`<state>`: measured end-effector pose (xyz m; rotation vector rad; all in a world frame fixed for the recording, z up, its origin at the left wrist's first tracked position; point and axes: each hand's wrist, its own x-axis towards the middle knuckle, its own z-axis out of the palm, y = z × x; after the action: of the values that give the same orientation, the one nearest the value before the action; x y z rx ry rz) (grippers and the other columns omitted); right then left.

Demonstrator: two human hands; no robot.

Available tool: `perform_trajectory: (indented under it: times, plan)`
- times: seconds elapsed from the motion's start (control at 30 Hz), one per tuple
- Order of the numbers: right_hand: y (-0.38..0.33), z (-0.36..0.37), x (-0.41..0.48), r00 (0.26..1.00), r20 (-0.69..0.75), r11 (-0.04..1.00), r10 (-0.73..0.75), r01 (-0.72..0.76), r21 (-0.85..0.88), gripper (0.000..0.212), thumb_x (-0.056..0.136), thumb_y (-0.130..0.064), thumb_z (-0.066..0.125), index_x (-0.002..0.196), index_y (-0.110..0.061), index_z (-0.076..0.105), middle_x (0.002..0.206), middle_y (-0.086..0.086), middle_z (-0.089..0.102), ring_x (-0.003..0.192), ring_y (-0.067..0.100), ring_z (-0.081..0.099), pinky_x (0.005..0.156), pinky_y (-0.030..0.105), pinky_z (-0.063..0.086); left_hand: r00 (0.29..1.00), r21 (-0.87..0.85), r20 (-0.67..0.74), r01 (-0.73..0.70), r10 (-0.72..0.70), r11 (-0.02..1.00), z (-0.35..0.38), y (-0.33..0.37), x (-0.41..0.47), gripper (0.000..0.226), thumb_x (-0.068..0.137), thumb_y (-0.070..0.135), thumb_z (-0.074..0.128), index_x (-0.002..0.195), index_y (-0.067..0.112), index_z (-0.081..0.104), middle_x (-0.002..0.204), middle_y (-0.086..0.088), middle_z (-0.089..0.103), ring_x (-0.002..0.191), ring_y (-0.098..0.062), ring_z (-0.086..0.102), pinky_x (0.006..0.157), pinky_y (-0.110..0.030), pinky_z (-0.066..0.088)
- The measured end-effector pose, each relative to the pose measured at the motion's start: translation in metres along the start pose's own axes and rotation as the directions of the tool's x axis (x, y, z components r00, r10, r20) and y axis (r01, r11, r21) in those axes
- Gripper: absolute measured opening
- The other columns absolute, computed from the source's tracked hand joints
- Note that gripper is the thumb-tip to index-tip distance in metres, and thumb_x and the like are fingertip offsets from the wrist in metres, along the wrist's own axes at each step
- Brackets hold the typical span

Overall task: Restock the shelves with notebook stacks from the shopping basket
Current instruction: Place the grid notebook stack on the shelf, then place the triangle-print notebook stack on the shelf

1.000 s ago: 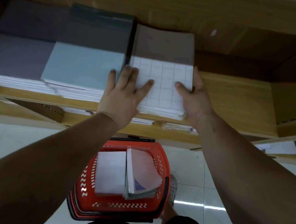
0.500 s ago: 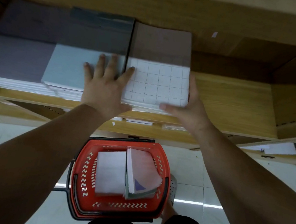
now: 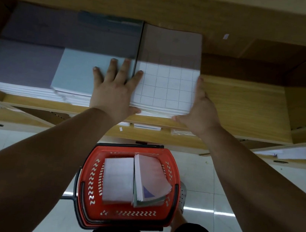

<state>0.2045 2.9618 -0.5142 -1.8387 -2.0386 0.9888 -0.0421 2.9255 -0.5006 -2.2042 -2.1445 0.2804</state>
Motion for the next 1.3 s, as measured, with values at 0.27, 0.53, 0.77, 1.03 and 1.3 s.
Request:
perform_trajectory:
  times: [0.27,0.53,0.77,1.03,1.3]
  plan:
    - [-0.015,0.002,0.005,0.992,0.042,0.969,-0.123,0.129,-0.209,0.126,0.063,-0.058,0.092,0.159,-0.054,0.011,0.169,-0.004,-0.025,0.158,0.031,0.011,0.126,0.041,0.028,1.0,-0.139,-0.01,-0.001,-0.001,0.99,-0.005,-0.013,-0.006,0.09,0.081,0.088,0.034,0.16,0.046,0.021,0.173,-0.007,0.004,0.157,-0.04,0.004,0.121,-0.07,0.008]
    - [-0.023,-0.006,0.013,0.987,0.107,0.96,-0.116,0.139,-0.242,0.124,0.061,-0.055,0.094,0.156,-0.06,0.015,0.168,-0.007,-0.026,0.152,0.034,0.025,0.121,0.046,0.037,0.997,-0.125,0.074,0.026,-0.017,0.992,-0.011,-0.009,-0.004,0.085,0.086,0.085,0.036,0.159,0.051,0.012,0.173,-0.001,-0.008,0.158,-0.037,-0.007,0.121,-0.071,0.006]
    - [-0.045,0.003,-0.032,1.0,-0.021,0.895,-0.01,0.0,-0.447,0.125,0.069,-0.071,0.081,0.159,-0.053,-0.005,0.17,0.003,-0.027,0.157,0.043,-0.014,0.122,0.068,0.013,0.999,-0.265,0.036,0.024,-0.015,0.964,-0.023,0.0,-0.041,0.078,0.093,0.069,0.051,0.16,0.038,0.026,0.172,-0.012,0.01,0.156,-0.041,0.01,0.124,-0.063,0.013]
    - [-0.019,0.076,-0.148,0.975,-0.214,0.97,0.053,-0.1,-0.22,0.093,0.081,-0.056,0.075,0.158,-0.043,0.025,0.17,0.008,0.003,0.154,0.04,0.015,0.118,0.059,0.033,0.998,-0.47,-0.056,-0.061,0.039,0.881,0.027,-0.021,-0.153,0.055,0.085,0.051,0.054,0.126,0.017,0.069,0.122,-0.014,0.06,0.112,-0.042,0.057,0.095,-0.053,0.051]
    - [0.025,0.141,-0.183,0.964,0.183,0.958,0.191,-0.142,-0.251,0.083,0.087,-0.056,0.071,0.158,-0.038,0.032,0.169,0.005,0.015,0.149,0.037,0.024,0.114,0.052,0.037,0.88,-0.447,0.473,0.291,-0.053,0.846,0.086,-0.008,-0.209,0.062,0.09,0.052,0.066,0.145,0.031,0.05,0.144,-0.007,0.047,0.131,-0.034,0.048,0.105,-0.047,0.049]
